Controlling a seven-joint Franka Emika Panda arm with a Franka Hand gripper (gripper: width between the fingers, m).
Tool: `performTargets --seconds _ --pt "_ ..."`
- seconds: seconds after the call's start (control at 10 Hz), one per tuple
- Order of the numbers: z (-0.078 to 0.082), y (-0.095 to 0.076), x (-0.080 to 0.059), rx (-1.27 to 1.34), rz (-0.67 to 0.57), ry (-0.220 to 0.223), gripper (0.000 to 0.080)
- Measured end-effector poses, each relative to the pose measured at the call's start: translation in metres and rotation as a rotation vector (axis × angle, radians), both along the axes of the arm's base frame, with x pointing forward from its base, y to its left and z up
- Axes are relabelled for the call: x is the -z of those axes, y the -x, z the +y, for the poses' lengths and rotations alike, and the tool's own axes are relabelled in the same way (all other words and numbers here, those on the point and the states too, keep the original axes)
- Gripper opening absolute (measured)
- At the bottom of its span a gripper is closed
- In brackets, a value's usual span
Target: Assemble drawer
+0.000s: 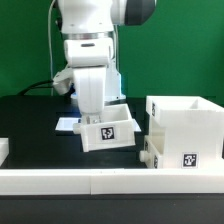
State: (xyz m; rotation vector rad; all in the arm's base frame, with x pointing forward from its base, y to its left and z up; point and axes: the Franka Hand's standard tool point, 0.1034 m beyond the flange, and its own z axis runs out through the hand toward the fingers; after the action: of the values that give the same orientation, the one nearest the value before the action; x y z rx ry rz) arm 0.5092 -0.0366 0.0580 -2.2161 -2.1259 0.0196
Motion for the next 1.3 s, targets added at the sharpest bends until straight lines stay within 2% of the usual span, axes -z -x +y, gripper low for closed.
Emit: performTargets --seconds 0.2,0.6,0.8,1.3 --pt "0.011 -0.002 0.000 -0.021 0.004 0.074 0.0044" --pt "0.009 -0.002 0.001 -0.039 0.012 0.068 0.0044" --pt "0.007 -0.016 -0.001 -0.074 -0.009 0.065 0.0044" --pt "0.011 -0.017 0.003 -0.075 -0.055 0.052 0.0044"
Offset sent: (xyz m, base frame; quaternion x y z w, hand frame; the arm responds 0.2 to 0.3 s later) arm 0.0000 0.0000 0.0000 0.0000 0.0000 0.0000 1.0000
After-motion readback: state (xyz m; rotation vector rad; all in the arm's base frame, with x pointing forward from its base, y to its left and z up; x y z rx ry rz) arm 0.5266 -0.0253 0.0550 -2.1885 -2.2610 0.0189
